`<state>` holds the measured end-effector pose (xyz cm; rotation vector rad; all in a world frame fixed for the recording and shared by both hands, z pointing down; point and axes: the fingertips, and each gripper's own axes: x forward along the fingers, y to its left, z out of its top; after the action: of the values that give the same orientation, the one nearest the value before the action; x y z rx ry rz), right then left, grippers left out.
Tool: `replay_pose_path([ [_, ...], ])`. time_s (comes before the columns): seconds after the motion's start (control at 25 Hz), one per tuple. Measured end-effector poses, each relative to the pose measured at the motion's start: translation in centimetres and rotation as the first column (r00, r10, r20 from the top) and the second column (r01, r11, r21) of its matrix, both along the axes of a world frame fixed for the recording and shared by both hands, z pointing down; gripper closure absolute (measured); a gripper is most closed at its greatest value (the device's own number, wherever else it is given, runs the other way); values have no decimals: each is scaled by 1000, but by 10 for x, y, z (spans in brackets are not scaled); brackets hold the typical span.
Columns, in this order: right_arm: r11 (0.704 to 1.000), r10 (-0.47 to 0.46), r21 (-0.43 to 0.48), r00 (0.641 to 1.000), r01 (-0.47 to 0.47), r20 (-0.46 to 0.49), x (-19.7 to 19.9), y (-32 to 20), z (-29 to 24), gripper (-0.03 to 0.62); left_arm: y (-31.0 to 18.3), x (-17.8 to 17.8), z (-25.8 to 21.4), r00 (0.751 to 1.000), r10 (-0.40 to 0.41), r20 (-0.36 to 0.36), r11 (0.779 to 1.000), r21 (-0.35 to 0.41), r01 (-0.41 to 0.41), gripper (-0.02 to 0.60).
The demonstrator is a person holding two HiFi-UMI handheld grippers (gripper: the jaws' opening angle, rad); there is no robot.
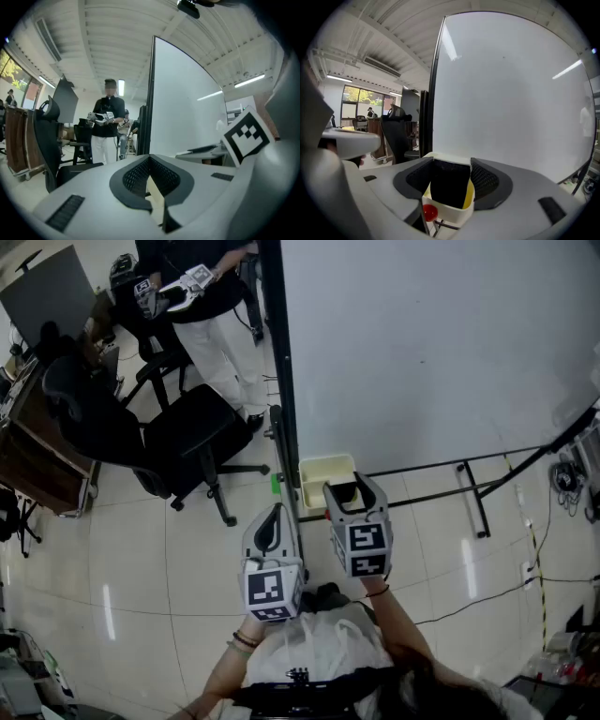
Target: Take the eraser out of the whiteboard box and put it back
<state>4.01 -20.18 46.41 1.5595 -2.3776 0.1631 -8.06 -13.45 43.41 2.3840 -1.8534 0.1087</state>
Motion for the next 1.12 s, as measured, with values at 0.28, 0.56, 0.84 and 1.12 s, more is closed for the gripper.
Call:
replay_pose_path([
  [0.28, 986, -40, 166, 997, 28, 66, 9, 9, -87, 341, 0, 0, 3, 1000, 2, 2, 1000, -6, -2, 578],
  [0.56, 977, -50, 210, 996, 33, 74, 10, 17, -116, 342, 1, 7, 3, 999, 40, -11, 999, -9, -40, 578],
  [0.84, 980, -56, 197, 996, 42, 66, 6, 17, -108, 342, 3, 15, 4, 994, 97, 54, 995, -27, -95, 580],
  [1.12, 981, -47, 193, 996, 32, 76, 5, 13, -108, 342, 2, 11, -1, 998, 57, 38, 998, 17, -57, 580],
])
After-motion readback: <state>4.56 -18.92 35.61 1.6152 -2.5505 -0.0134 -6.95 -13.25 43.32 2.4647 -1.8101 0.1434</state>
